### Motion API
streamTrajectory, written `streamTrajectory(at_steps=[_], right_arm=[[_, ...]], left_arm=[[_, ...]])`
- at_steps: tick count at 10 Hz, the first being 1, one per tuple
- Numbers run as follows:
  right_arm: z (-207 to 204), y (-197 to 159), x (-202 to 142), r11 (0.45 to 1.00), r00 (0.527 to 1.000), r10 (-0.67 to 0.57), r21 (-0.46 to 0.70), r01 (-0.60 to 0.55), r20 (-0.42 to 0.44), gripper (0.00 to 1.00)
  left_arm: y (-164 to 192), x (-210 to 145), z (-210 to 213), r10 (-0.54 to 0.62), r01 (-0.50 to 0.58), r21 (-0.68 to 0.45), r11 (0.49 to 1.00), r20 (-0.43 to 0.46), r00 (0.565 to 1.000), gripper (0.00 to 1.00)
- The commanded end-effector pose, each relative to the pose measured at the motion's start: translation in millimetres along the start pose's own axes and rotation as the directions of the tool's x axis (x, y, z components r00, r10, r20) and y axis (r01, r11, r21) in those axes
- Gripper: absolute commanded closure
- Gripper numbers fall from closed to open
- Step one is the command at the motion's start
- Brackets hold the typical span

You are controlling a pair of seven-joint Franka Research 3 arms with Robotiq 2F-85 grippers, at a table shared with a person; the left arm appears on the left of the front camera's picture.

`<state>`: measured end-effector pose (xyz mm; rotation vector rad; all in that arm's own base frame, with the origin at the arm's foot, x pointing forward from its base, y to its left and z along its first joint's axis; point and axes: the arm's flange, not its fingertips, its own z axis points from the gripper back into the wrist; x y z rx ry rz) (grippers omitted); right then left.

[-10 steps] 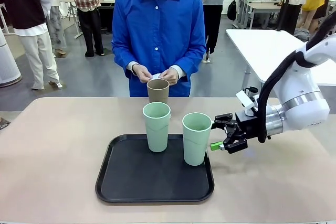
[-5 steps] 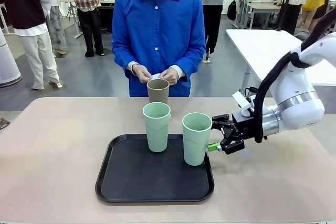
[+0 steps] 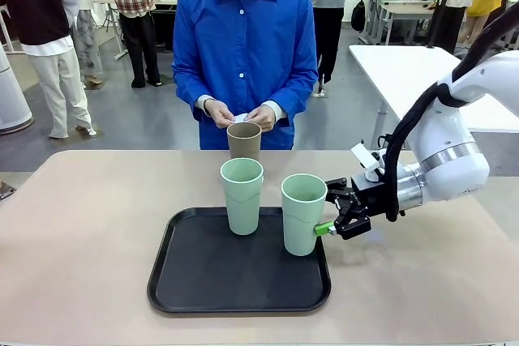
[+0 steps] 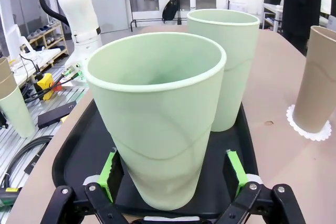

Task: Place coasters on the table and set cups on them.
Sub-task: Take one Reusable plastic cup from the Flat Tray and place it on a coaster set by the human.

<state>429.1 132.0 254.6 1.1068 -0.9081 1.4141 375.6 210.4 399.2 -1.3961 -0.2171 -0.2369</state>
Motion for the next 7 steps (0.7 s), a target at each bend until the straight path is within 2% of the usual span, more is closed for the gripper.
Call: streamTrajectory(at_steps=[1, 7], right_arm=[[-12.3, -6.6, -4.1, 1.000, 1.000, 0.023, -0.019, -0.023, 0.013, 0.00], [-23.8, -3.7, -1.8, 1.000, 1.000, 0.017, 0.019, -0.018, 0.006, 0.00]], left_arm=[[-1.5, 0.6, 2.5, -0.007, 0.007, -0.003, 1.000, 0.003, 1.000, 0.00], [-1.5, 0.6, 2.5, -0.007, 0.007, -0.003, 1.000, 0.003, 1.000, 0.00]])
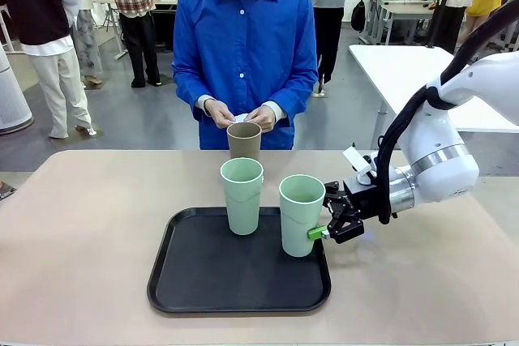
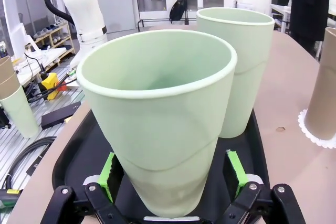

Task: Place coasters on the table and set cups on them.
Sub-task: Take one Reusable plastic cup from the Flat Tray and place it on a coaster set by the human.

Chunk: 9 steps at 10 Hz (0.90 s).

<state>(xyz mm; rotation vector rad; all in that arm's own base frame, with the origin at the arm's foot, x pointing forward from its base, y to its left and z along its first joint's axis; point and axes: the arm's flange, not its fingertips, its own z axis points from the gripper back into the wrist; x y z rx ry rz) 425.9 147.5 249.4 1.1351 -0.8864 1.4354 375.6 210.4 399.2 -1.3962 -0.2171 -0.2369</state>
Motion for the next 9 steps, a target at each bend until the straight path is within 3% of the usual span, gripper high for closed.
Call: streamTrajectory(at_steps=[1, 6, 7, 8, 9], right_arm=[[-9.0, -4.4, -1.0, 1.000, 1.000, 0.017, -0.010, -0.017, 0.004, 0.00], [-20.9, -5.8, -2.0, 0.999, 0.999, 0.022, 0.041, -0.023, 0.038, 0.00], [-20.5, -5.7, -2.6, 0.998, 0.999, 0.029, 0.046, -0.031, 0.041, 0.60], [-19.8, -5.9, -2.8, 0.999, 0.999, 0.028, 0.043, -0.030, 0.044, 0.60], [-18.5, -6.1, -3.2, 0.999, 0.999, 0.027, 0.039, -0.029, 0.044, 1.00]], left_arm=[[-1.5, 0.6, 2.5, -0.007, 0.007, -0.003, 1.000, 0.003, 1.000, 0.00], [-1.5, 0.6, 2.5, -0.007, 0.007, -0.003, 1.000, 0.003, 1.000, 0.00], [-1.5, 0.6, 2.5, -0.007, 0.007, -0.003, 1.000, 0.003, 1.000, 0.00], [-1.5, 0.6, 2.5, -0.007, 0.007, -0.003, 1.000, 0.003, 1.000, 0.00], [-1.5, 0.6, 2.5, -0.007, 0.007, -0.003, 1.000, 0.003, 1.000, 0.00]])
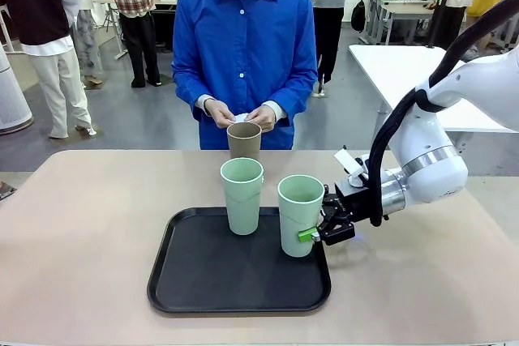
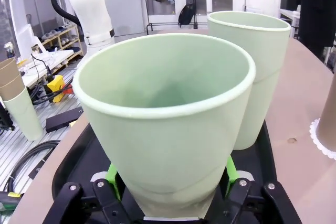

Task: Place coasters on the table and set cups on them.
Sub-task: Take one Reusable plastic cup from the Flat Tray and place it on a coaster set by the human.

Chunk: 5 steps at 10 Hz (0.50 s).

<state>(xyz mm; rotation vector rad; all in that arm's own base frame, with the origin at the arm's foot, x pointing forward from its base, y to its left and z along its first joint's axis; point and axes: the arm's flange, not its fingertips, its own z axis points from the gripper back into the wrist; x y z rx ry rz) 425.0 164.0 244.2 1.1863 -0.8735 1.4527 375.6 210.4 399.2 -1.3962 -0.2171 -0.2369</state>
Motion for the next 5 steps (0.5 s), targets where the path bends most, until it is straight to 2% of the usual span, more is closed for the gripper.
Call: streamTrajectory(at_steps=[1, 2, 3, 5], right_arm=[[2.7, -3.9, -4.0, 1.000, 0.999, 0.025, -0.017, -0.024, 0.021, 0.65], [7.6, -1.8, -1.3, 0.999, 0.999, -0.001, -0.039, 0.002, 0.034, 1.00], [14.7, 5.2, 15.1, 0.998, 0.999, -0.006, -0.064, 0.009, 0.044, 1.00], [34.7, 24.3, 72.6, 0.993, 0.997, 0.049, -0.114, -0.042, 0.059, 1.00]], left_arm=[[-1.5, 0.6, 2.5, -0.007, 0.007, -0.003, 1.000, 0.003, 1.000, 0.00], [-1.5, 0.6, 2.5, -0.007, 0.007, -0.003, 1.000, 0.003, 1.000, 0.00], [-1.5, 0.6, 2.5, -0.007, 0.007, -0.003, 1.000, 0.003, 1.000, 0.00], [-1.5, 0.6, 2.5, -0.007, 0.007, -0.003, 1.000, 0.003, 1.000, 0.00]])
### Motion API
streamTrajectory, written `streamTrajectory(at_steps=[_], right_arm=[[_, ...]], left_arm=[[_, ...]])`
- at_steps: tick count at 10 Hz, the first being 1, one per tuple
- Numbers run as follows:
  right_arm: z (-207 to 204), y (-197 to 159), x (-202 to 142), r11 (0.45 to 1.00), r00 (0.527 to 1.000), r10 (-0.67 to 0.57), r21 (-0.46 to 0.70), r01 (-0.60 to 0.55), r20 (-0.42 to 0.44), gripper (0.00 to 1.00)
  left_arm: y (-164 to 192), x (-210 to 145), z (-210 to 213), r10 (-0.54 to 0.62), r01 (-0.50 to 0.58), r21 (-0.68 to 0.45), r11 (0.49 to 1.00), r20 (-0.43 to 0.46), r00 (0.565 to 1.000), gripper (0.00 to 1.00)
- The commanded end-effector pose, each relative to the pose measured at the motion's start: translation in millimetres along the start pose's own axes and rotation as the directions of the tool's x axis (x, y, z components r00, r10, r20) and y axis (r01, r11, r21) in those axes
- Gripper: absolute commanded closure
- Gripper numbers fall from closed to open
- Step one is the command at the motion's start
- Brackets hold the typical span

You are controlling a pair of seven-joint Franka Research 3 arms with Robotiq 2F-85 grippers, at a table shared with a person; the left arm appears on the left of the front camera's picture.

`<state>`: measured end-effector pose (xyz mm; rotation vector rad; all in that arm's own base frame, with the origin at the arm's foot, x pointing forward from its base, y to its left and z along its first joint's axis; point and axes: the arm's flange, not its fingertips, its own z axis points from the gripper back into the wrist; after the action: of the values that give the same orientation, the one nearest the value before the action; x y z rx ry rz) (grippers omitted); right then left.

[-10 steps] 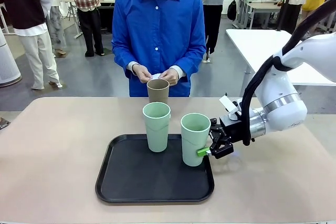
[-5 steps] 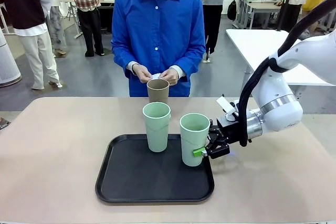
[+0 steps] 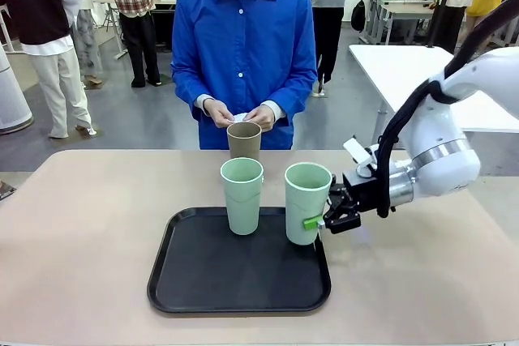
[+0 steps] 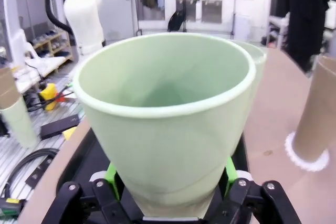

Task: Place coasters on the table and set cups on them.
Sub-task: Take one Reusable plastic cup from the Flat Tray and place it on a coaster set by the human.

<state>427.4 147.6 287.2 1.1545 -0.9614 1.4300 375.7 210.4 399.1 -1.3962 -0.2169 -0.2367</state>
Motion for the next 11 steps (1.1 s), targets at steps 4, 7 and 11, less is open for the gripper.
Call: streamTrajectory(at_steps=[4, 7, 11], right_arm=[[23.9, 33.8, 126.7, 0.998, 1.000, 0.013, -0.068, -0.012, 0.018, 1.00], [28.5, 33.8, 139.1, 0.998, 0.999, 0.034, -0.057, -0.034, 0.009, 1.00], [54.2, 31.4, 145.6, 0.992, 1.000, 0.002, -0.127, -0.006, -0.028, 0.16]], left_arm=[[-1.6, 0.6, 2.5, -0.007, 0.007, -0.003, 1.000, 0.003, 1.000, 0.00], [-1.6, 0.6, 2.5, -0.007, 0.007, -0.003, 1.000, 0.003, 1.000, 0.00], [-1.6, 0.6, 2.5, -0.007, 0.007, -0.003, 1.000, 0.003, 1.000, 0.00]])
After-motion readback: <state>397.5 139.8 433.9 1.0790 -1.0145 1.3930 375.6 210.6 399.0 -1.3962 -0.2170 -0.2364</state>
